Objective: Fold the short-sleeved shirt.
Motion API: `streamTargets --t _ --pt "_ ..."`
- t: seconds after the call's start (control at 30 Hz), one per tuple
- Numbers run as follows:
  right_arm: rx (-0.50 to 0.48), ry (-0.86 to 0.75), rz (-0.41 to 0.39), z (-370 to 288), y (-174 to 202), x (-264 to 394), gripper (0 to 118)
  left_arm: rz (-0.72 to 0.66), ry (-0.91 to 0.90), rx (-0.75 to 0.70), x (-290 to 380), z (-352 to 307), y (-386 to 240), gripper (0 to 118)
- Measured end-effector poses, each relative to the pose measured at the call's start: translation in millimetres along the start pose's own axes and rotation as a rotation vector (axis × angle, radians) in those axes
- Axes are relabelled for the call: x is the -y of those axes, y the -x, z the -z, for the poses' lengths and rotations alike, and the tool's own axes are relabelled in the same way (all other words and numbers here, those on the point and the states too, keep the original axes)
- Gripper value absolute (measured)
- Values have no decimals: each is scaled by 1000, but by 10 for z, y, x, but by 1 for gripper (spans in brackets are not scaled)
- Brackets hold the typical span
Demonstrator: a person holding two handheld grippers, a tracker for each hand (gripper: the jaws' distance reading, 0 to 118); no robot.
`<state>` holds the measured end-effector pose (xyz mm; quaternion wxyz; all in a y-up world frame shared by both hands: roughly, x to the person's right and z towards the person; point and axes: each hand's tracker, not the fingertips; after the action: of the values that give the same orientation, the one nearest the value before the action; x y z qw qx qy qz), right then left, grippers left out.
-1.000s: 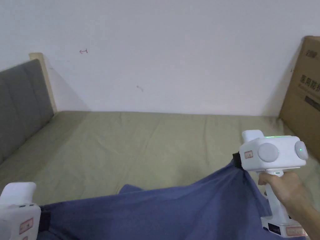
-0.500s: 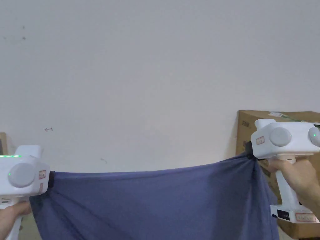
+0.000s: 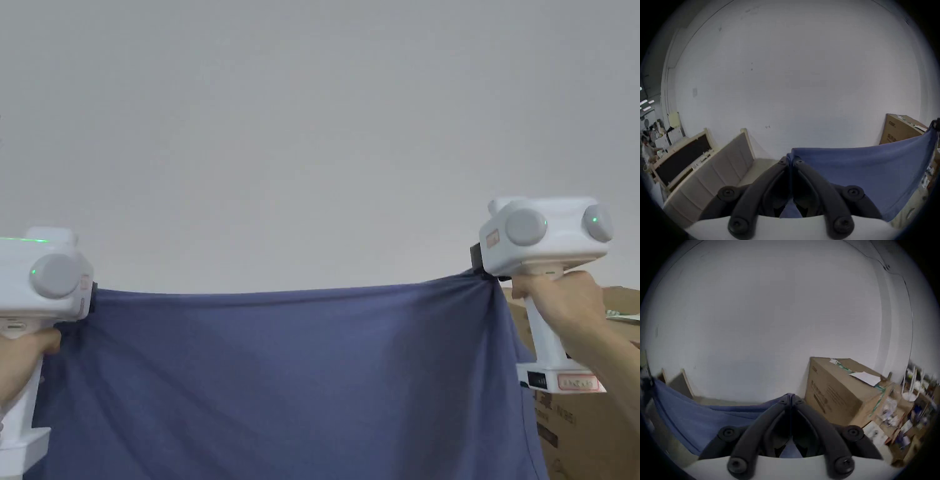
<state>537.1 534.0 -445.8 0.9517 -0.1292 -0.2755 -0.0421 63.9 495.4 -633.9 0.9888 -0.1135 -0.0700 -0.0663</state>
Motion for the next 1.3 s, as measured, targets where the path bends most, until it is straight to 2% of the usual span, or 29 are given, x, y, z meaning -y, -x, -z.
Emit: streamTargets --t 0.03,0.07,0.13,0.17,0.2,0.23,0.27,0.37,0.4,0.5,0.57,0.67,0.77,0.9,0.93,1.0,1.03,1.1,1.2,1.3 --pt "-25 -15 23 61 18 -103 0 31 4 -21 -82 79 -12 1" --pt "6 -25 15 105 74 -199 0 1 -19 -29 -156 170 -2 1" --pt "46 -43 -81 183 175 -392 0 -3 22 -44 -326 308 11 1" --pt "65 -53 -67 206 231 -463 0 -7 4 -34 -402 364 17 2" --pt "50 -59 -61 221 268 -542 0 45 3 -35 -490 431 21 1" --pt "55 -88 -33 205 319 -606 0 34 -21 -74 -561 447 16 1" --pt "24 -128 -30 182 359 -652 0 30 -60 -87 -637 448 18 2" --pt "37 -205 -41 139 454 -774 0 59 -149 -112 -850 424 88 1" --pt "66 -208 -34 129 466 -785 0 40 -157 -109 -895 412 120 2" --pt "14 -217 30 176 425 -696 0 -20 -196 -100 -885 417 194 1" --pt "-13 -171 23 345 415 -550 0 6 -179 -109 -757 523 162 2" --pt "2 -112 -15 672 473 -161 0 59 -138 -107 -349 834 64 2" --pt "5 -2 22 1102 554 390 0 97 -41 -133 299 1265 -105 1" --pt "21 193 -99 1793 720 1319 0 111 124 -115 1302 1889 -304 1" --pt "23 240 -103 1965 757 1601 0 106 179 -112 1601 2034 -354 1" --pt "14 353 -75 2264 770 2141 0 131 281 -101 2133 2252 -438 1" --pt "17 407 -32 2391 760 2427 0 121 309 -95 2408 2334 -467 1" --pt "27 506 -17 2551 753 2950 0 140 390 -86 2877 2444 -507 2" --pt "44 631 -40 2639 740 3604 0 163 499 -67 3440 2494 -529 2" --pt "32 687 -54 2567 704 3992 0 185 559 -56 3821 2377 -482 2"
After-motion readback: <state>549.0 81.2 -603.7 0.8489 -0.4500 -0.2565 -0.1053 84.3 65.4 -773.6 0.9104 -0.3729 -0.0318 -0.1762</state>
